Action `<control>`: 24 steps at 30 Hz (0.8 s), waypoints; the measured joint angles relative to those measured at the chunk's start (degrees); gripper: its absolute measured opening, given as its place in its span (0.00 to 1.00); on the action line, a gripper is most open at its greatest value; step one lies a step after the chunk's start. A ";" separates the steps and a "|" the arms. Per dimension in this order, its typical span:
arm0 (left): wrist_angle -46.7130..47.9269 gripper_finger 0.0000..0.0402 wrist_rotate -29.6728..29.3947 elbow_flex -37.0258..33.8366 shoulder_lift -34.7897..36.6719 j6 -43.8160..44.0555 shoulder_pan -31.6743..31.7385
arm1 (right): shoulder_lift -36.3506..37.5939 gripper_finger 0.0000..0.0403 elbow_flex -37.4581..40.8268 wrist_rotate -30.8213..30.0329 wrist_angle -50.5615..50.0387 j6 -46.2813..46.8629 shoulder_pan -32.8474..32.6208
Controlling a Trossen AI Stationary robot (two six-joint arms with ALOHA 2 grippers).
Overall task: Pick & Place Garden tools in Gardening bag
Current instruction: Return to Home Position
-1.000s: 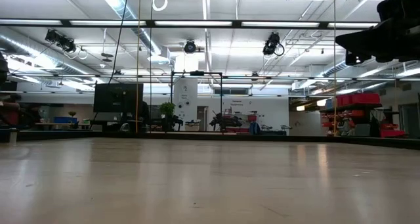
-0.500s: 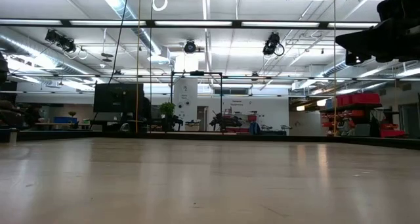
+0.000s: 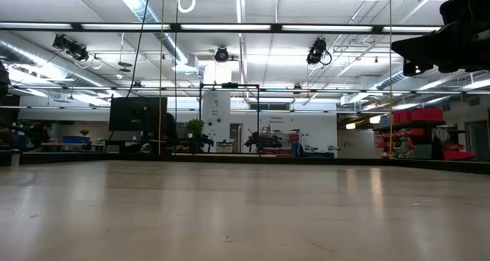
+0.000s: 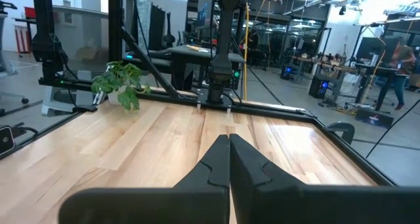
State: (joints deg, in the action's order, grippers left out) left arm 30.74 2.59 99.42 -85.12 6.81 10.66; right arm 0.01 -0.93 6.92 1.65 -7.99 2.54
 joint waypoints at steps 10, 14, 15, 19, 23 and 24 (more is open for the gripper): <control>-0.90 0.29 0.01 0.00 0.00 0.48 -0.02 | 0.00 0.00 0.00 0.00 0.00 0.00 0.01; -2.90 0.29 0.00 0.00 0.00 1.46 -0.01 | 0.00 0.00 0.00 0.00 0.00 0.00 -0.01; -3.33 0.29 0.00 0.00 0.00 1.12 -0.02 | 0.00 0.00 0.00 0.00 0.00 0.00 -0.02; -4.52 0.29 0.00 0.00 0.00 0.97 -0.02 | 0.00 0.00 0.00 0.00 0.00 0.00 -0.01; -4.87 0.29 0.90 -0.02 0.24 0.93 -0.02 | 0.00 0.00 0.00 0.00 0.00 0.00 0.01; -4.90 0.29 1.85 -0.22 0.52 0.92 -0.02 | 0.00 0.00 0.00 0.00 0.00 0.00 -0.01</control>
State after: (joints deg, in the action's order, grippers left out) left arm 25.84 4.44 99.20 -84.60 7.73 10.63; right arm 0.01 -0.93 6.92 1.65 -7.99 2.53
